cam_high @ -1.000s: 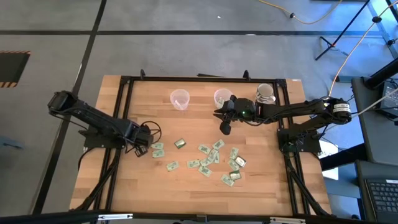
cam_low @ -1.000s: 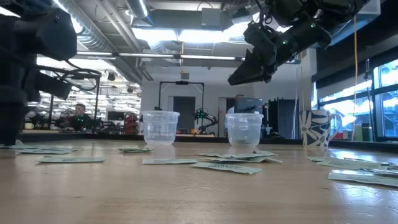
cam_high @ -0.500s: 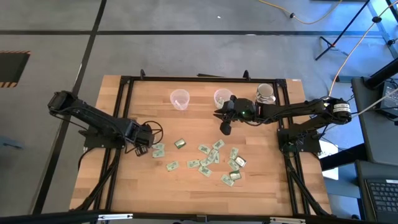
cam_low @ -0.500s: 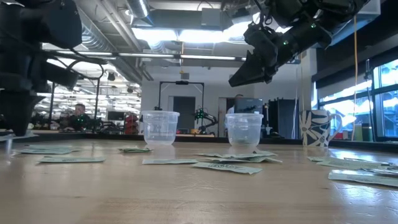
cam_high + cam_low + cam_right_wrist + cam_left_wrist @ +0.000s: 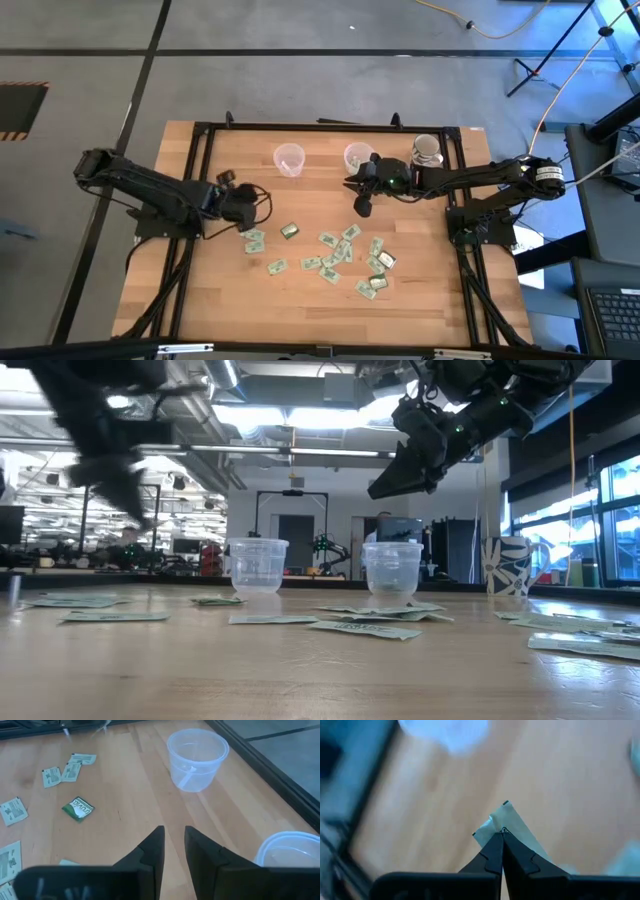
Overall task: Pick and place Stevia / Truvia into bins
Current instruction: Put the stevia packet into the right transparent container
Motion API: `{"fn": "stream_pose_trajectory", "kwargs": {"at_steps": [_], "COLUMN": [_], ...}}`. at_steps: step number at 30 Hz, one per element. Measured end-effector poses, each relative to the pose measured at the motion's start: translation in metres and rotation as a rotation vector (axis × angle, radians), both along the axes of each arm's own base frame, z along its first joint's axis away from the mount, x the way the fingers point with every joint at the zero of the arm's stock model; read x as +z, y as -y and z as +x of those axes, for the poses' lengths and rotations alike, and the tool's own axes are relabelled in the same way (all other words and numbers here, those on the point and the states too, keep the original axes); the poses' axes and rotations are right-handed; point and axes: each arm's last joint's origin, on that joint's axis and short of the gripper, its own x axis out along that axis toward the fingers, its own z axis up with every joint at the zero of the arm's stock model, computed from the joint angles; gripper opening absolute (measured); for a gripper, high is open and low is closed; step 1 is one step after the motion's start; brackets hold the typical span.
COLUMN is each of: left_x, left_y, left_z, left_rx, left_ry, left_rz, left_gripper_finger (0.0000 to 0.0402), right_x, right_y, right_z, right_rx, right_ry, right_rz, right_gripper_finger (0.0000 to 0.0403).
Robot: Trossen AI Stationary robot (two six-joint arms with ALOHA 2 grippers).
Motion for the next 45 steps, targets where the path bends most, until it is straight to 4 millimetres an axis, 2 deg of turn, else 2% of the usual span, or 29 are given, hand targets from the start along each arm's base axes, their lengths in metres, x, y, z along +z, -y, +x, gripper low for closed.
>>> {"fn": "stream_pose_trajectory", "kwargs": {"at_steps": [6, 17, 23, 28, 32, 37, 45], "left_x": [0.02, 0.052, 0.057, 0.059, 0.06, 0.061, 0.06], "left_y": [-0.021, -0.053, -0.057, -0.054, -0.05, -0.05, -0.05], "left_z": [0.033, 0.057, 0.06, 0.06, 0.06, 0.06, 0.06], "left_rx": [-0.122, -0.41, -0.611, -0.832, -0.995, -1.024, -1.118], "left_ry": [0.212, 0.54, 0.595, 0.638, 0.658, 0.635, 0.568], "left_rz": [0.128, 0.132, 0.12, 0.054, 0.049, 0.119, 0.263], "left_gripper_finger": [0.0002, 0.0002, 0.0002, 0.0002, 0.0002, 0.0002, 0.0002], "right_x": [0.0, 0.003, 0.014, 0.024, 0.029, 0.025, 0.007], "right_y": [0.0, 0.0, -0.003, -0.007, -0.013, -0.023, -0.022], "right_z": [0.0, 0.001, 0.007, 0.011, 0.013, 0.022, 0.046], "right_rx": [0.002, 0.003, 0.097, 0.135, 0.28, 0.407, 0.414], "right_ry": [0.003, 0.031, 0.139, 0.249, 0.297, 0.345, 0.361], "right_rz": [-0.004, -0.007, -0.095, -0.116, -0.154, -0.218, -0.236], "right_gripper_finger": [0.0079, 0.0079, 0.0079, 0.0079, 0.0079, 0.0079, 0.0079]}}
